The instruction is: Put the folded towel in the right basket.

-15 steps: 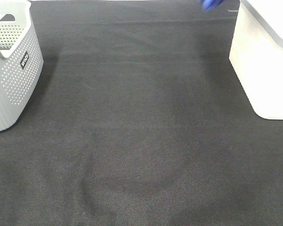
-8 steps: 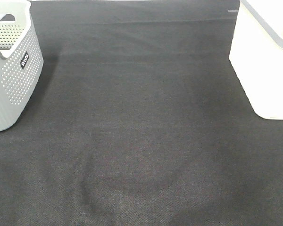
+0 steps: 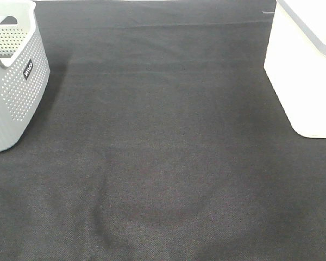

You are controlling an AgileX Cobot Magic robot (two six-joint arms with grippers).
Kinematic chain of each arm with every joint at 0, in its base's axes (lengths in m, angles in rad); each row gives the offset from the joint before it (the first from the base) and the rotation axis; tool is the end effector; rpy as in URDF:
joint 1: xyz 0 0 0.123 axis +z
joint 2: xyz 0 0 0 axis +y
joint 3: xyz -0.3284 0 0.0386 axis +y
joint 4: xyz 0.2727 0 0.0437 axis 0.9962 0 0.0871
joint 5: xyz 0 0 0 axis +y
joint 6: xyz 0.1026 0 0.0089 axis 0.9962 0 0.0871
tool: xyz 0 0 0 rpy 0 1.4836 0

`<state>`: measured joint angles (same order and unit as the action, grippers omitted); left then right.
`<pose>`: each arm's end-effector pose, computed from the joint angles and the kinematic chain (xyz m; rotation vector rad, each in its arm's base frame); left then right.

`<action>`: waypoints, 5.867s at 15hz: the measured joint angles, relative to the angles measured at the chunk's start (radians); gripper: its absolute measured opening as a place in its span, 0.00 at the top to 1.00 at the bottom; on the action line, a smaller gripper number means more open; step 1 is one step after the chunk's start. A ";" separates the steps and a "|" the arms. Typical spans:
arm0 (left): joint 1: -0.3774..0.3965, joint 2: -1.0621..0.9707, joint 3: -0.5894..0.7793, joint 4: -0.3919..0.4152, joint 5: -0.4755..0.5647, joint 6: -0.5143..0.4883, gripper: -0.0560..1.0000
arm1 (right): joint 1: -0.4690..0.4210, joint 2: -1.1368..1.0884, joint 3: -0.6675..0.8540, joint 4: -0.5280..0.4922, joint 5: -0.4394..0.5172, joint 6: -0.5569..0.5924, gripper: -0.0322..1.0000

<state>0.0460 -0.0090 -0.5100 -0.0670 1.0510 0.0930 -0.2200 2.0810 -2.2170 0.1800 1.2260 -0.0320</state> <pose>-0.0205 -0.0069 0.2876 0.0508 2.0132 0.0087 0.5047 -0.0951 0.3857 0.2541 2.5403 0.1440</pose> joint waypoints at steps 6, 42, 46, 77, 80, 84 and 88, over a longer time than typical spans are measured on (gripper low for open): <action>0.000 0.000 0.000 0.000 0.000 0.000 0.01 | 0.001 0.001 0.000 0.032 -0.001 0.002 0.03; 0.000 0.000 0.000 0.000 0.000 0.000 0.01 | 0.188 -1.824 1.739 -0.073 -0.239 -0.019 0.02; 0.000 0.000 0.000 0.000 0.000 0.000 0.01 | 0.188 -1.993 1.739 -0.077 -0.251 -0.019 0.02; 0.000 0.000 0.000 0.000 0.000 0.000 0.01 | 0.188 -2.084 1.762 -0.130 -0.121 -0.021 0.04; 0.000 0.000 0.000 0.000 0.000 0.000 0.01 | 0.188 -2.084 1.762 -0.130 -0.121 -0.021 0.04; 0.000 0.000 0.000 0.000 0.000 0.000 0.01 | 0.188 -2.084 1.762 -0.130 -0.121 -0.021 0.04; 0.000 0.000 0.000 0.000 0.000 0.000 0.01 | 0.188 -2.084 1.762 -0.130 -0.121 -0.021 0.04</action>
<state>0.0460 -0.0090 -0.5100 -0.0670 1.0510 0.0930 -0.0320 -0.0030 -0.4550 0.0500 1.1050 -0.0530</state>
